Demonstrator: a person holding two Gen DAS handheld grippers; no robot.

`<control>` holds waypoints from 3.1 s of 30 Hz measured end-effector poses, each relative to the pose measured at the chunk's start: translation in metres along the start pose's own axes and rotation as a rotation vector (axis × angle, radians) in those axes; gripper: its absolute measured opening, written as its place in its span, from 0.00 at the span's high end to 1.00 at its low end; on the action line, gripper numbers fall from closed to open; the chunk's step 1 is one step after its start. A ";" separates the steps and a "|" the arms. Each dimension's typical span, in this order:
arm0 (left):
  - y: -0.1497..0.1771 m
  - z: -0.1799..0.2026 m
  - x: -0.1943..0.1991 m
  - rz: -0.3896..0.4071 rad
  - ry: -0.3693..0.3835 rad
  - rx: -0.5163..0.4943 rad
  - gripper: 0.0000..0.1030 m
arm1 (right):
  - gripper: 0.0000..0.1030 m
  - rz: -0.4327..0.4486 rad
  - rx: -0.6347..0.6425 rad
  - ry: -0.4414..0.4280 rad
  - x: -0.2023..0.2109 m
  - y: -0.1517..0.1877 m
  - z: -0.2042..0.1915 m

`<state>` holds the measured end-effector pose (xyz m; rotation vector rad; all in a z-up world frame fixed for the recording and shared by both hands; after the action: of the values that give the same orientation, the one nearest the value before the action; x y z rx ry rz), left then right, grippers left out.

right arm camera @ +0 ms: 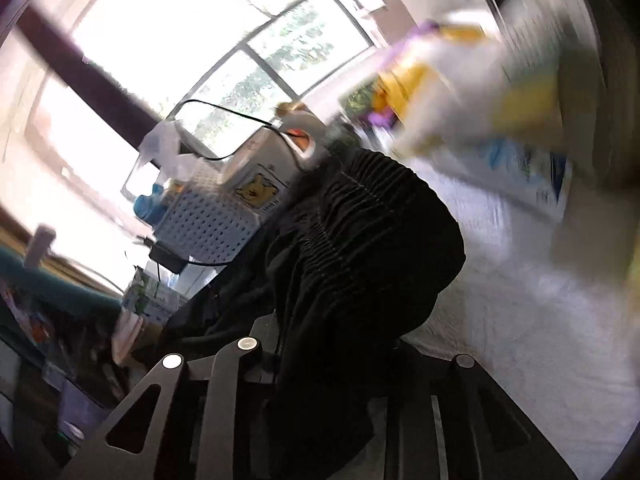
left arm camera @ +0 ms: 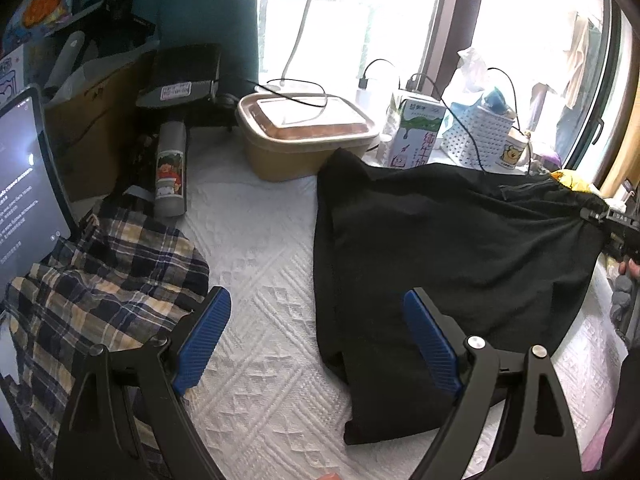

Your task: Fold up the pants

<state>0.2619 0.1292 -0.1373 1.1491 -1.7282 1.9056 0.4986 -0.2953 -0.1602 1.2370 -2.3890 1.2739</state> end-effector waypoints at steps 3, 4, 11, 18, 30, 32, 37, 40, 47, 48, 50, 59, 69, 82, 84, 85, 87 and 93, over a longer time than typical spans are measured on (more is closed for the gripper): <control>0.002 -0.001 0.002 0.002 0.003 -0.006 0.14 | 0.76 0.004 0.133 0.027 0.003 -0.007 -0.038; 0.002 -0.001 0.002 0.003 0.004 -0.005 0.14 | 0.76 0.003 0.169 0.031 0.003 -0.008 -0.050; 0.005 -0.015 0.008 0.016 0.014 0.026 0.14 | 0.76 -0.038 0.416 0.017 -0.013 0.009 -0.138; 0.010 -0.034 0.013 0.027 0.016 0.054 0.14 | 0.76 -0.181 0.691 -0.015 -0.065 0.079 -0.231; 0.025 -0.067 0.013 0.015 0.013 0.124 0.15 | 0.71 -0.522 1.074 0.024 -0.150 0.261 -0.278; 0.026 -0.068 0.014 0.016 0.017 0.121 0.14 | 0.64 -0.521 1.097 0.020 -0.147 0.266 -0.283; 0.022 -0.067 0.014 0.021 0.009 0.109 0.14 | 0.10 -0.571 1.056 -0.109 -0.131 0.275 -0.290; 0.014 -0.064 0.019 0.039 0.004 0.097 0.14 | 0.08 -0.579 1.001 -0.176 -0.115 0.273 -0.296; -0.020 -0.042 0.024 0.091 0.010 0.016 0.14 | 0.08 -0.473 0.844 -0.252 -0.068 0.221 -0.288; -0.026 -0.035 0.024 0.097 0.016 -0.001 0.14 | 0.08 -0.444 0.822 -0.250 -0.061 0.209 -0.283; -0.039 -0.017 0.022 0.101 0.037 -0.035 0.14 | 0.08 -0.411 0.799 -0.236 -0.055 0.193 -0.273; -0.035 0.068 -0.003 -0.001 0.222 -0.136 0.16 | 0.20 -0.325 0.617 -0.120 -0.050 0.162 -0.193; 0.011 0.059 -0.011 -0.070 0.185 -0.161 0.75 | 0.60 -0.474 0.645 -0.191 -0.057 0.207 -0.179; 0.062 0.034 0.004 -0.133 0.113 -0.216 0.75 | 0.59 -0.558 0.674 -0.220 -0.038 0.230 -0.177; 0.068 0.031 0.009 -0.141 0.108 -0.228 0.75 | 0.59 -0.569 0.675 -0.238 -0.032 0.234 -0.177; 0.067 0.031 0.011 -0.144 0.107 -0.230 0.75 | 0.59 -0.573 0.674 -0.246 -0.029 0.236 -0.177; 0.063 0.029 0.017 -0.138 0.117 -0.221 0.75 | 0.59 -0.569 0.664 -0.253 -0.024 0.237 -0.177; 0.023 0.030 0.027 -0.072 0.188 -0.110 0.36 | 0.59 -0.509 0.642 -0.236 -0.016 0.221 -0.178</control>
<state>0.2390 0.0887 -0.1344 0.9470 -1.6447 1.7898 0.3079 -0.0871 -0.1928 2.0929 -1.6207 1.8361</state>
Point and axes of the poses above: each gripper's, at about its wrist camera, not at the fingertips, and x roughly against the way its jaws point, z to its right, y to its underside, the point moved 8 cm from there along -x, roughly the way its jaws point, and after that the axes turned 14 degrees about -y, right-handed, at the moved point
